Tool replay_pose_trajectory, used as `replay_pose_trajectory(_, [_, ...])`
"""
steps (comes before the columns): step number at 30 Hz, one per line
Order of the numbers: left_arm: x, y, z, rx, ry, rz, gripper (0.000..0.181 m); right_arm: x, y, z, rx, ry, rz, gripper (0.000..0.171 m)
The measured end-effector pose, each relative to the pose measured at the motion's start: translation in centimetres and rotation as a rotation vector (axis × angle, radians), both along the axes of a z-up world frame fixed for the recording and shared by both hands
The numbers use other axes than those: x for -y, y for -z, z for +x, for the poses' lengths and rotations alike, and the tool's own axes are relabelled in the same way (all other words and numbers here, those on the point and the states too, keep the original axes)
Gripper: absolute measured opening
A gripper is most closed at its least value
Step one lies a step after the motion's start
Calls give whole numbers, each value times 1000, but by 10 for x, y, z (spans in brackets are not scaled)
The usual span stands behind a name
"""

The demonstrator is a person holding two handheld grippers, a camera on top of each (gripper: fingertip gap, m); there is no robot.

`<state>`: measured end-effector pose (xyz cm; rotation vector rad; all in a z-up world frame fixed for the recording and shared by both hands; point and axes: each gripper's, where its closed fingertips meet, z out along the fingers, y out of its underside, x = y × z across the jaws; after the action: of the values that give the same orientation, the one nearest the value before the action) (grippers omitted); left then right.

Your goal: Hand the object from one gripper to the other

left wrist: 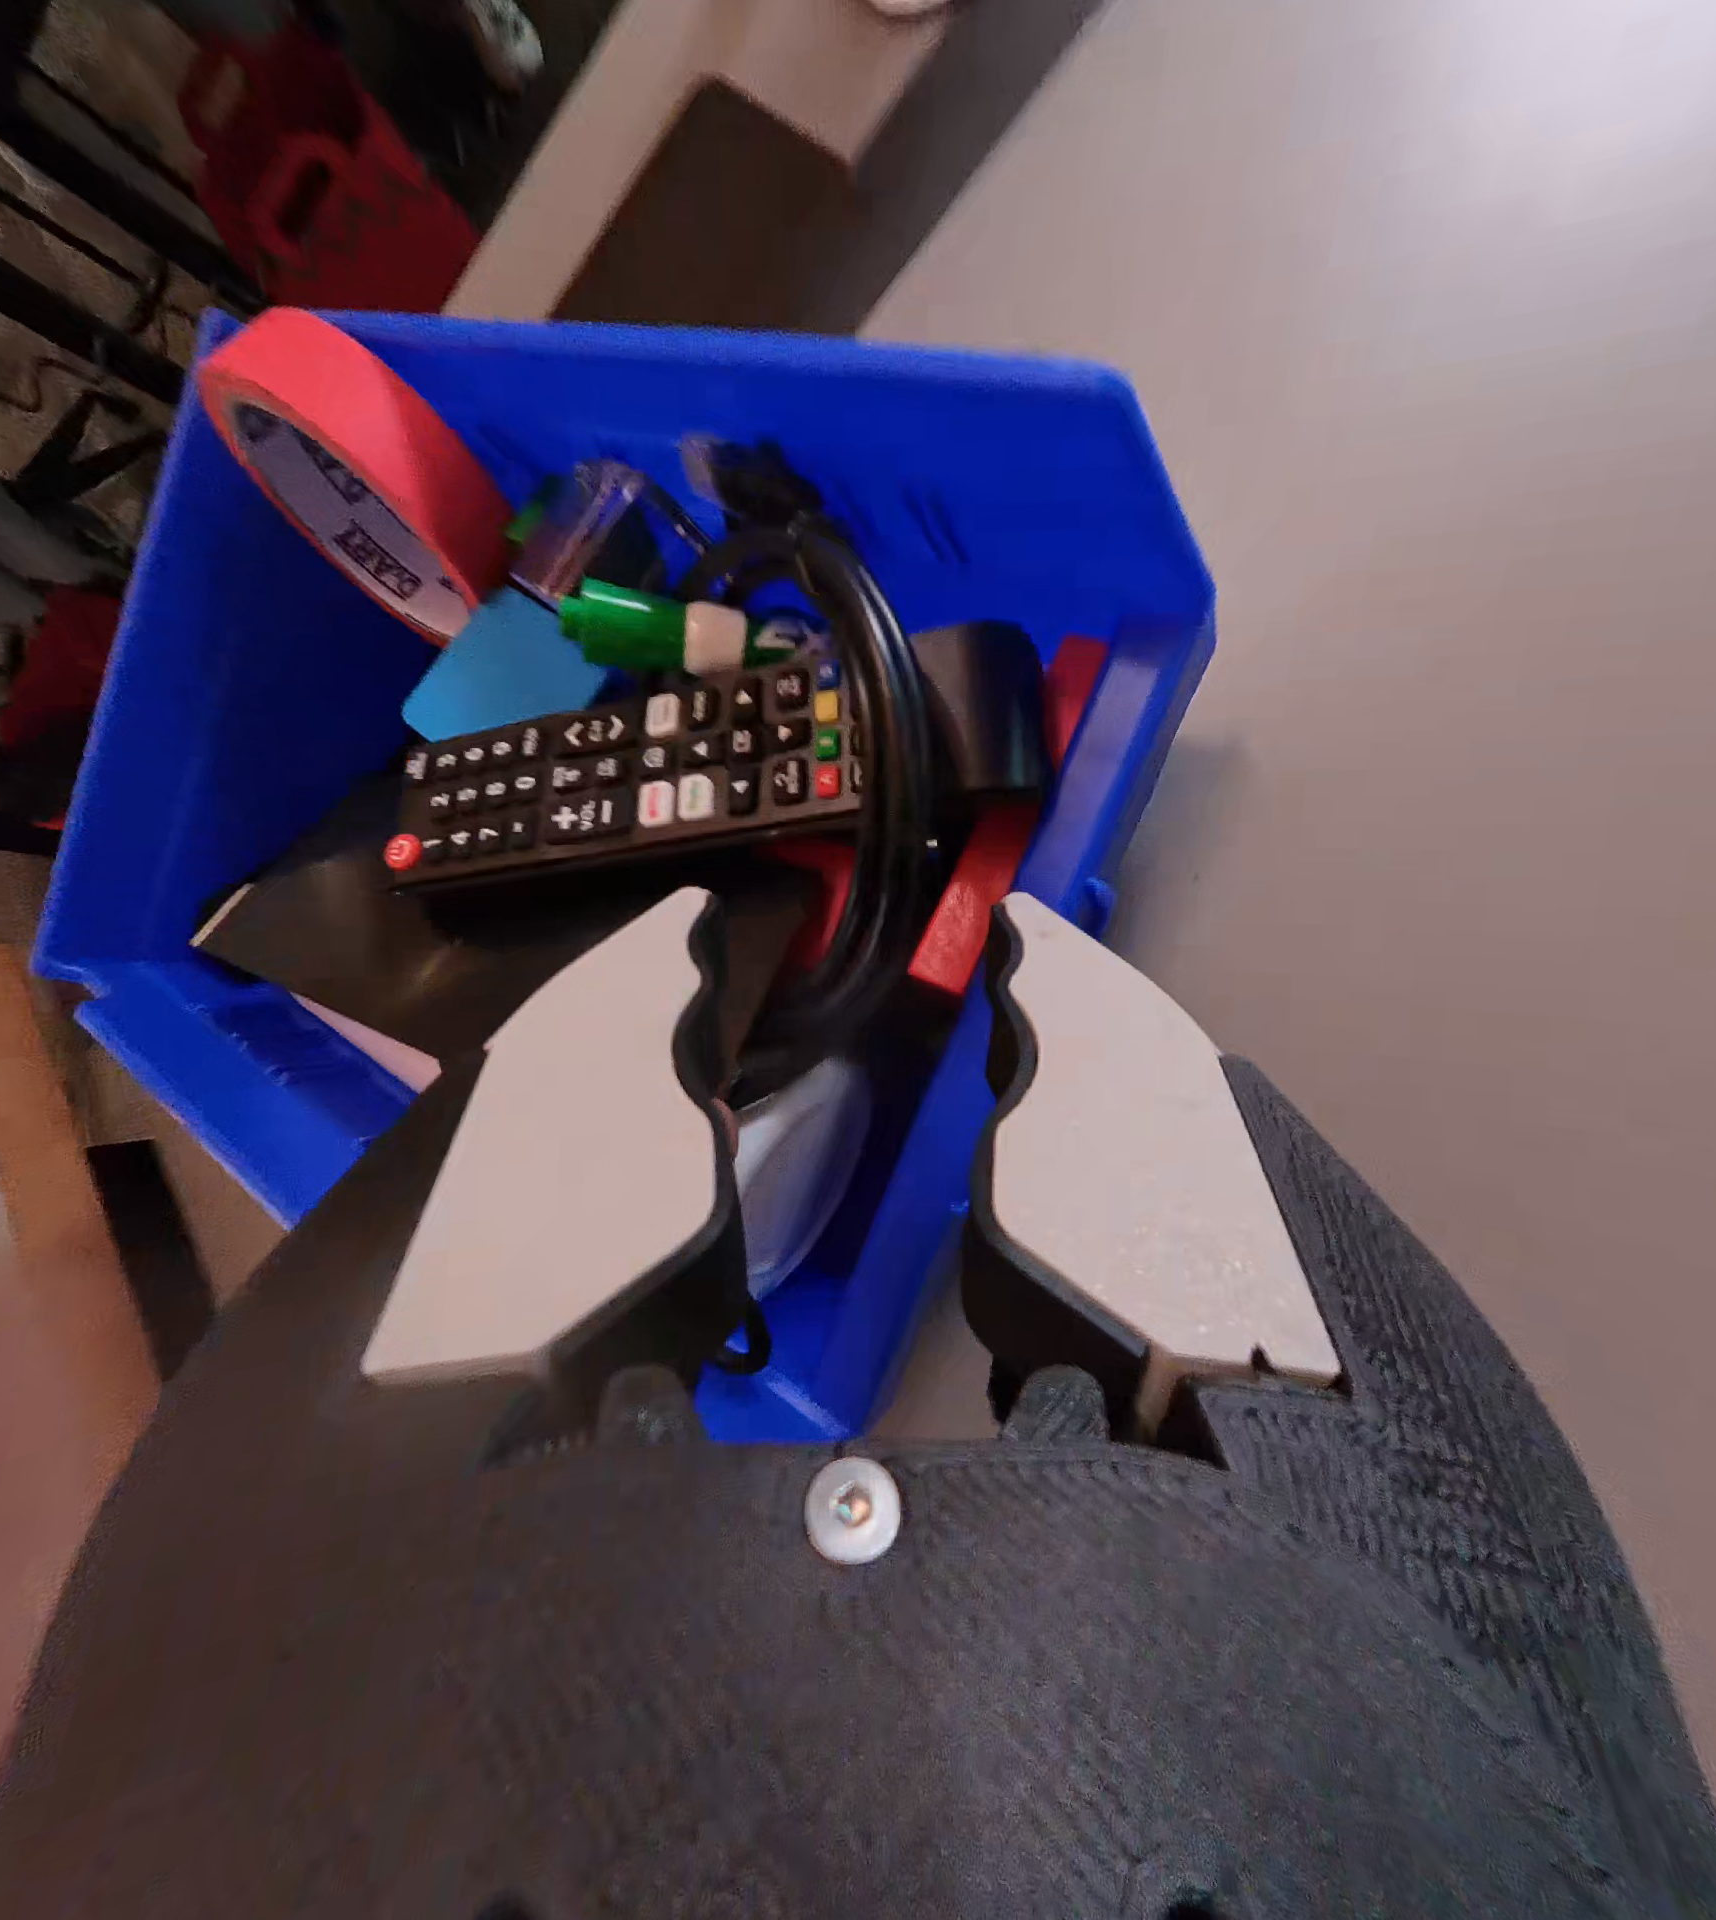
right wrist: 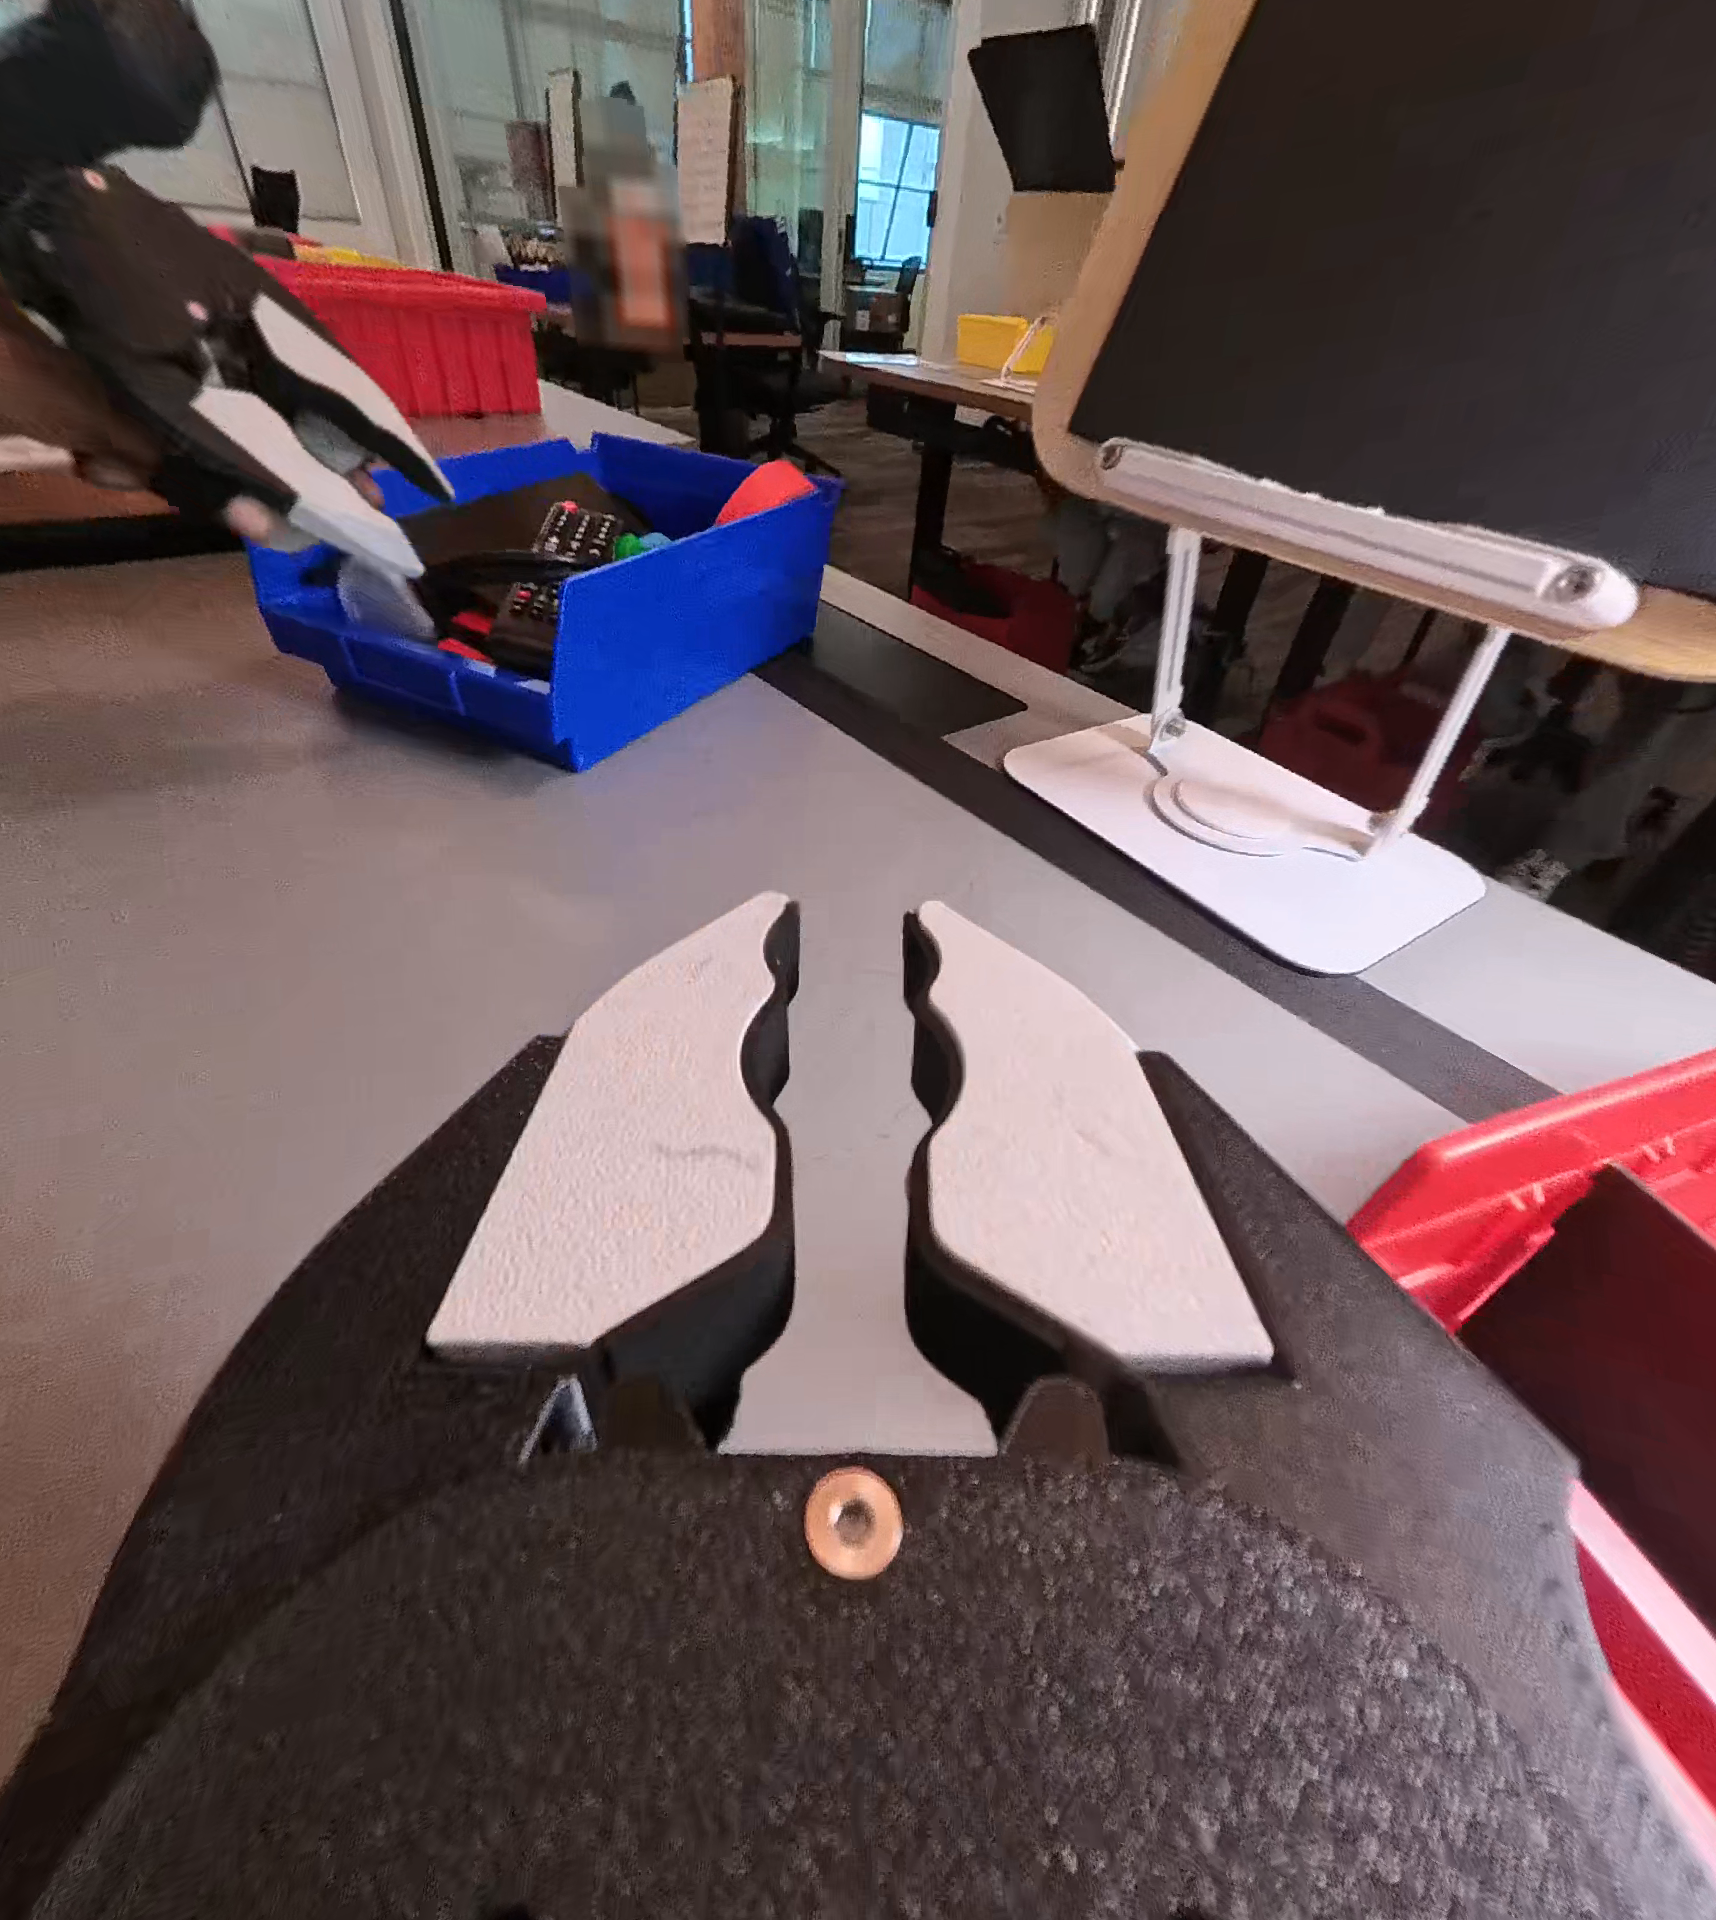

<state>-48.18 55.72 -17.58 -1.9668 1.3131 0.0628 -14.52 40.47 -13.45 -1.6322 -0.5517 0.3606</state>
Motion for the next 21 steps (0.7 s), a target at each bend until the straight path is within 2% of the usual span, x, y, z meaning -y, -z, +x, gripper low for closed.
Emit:
replay_pose_trajectory(2, [-7, 14, 0, -93, 5, 45, 47, 2, 13, -7, 37, -20, -26, 18])
replay_pose_trajectory(3, [-13, 15, 1, -128, 14, 83, 40, 3, 17, -10, 47, -28, -36, 18])
replay_pose_trajectory(4, [-16, 15, 3, -159, 35, 111, 25, 4, 20, -12, 54, -33, -43, 18])
replay_pose_trajectory(5, [-17, 11, 5, -178, 60, 125, 14, 5, 22, -14, 61, -38, -50, 17])
replay_pose_trajectory(7, [-21, -13, 8, -174, 67, 171, 14, 8, 21, -16, 74, -41, -45, 14])
replay_pose_trajectory(14, [-54, -133, -4, 254, -48, 113, 13, 6, 20, -13, 35, -49, -55, 9])
replay_pose_trajectory(17, [-65, -172, -12, 394, -97, 114, 13, 7, 22, -16, 50, -52, -57, 8])
replay_pose_trajectory(21, [-74, -209, -22, 492, -149, 221, 13, 7, 23, -18, 57, -51, -57, 8])
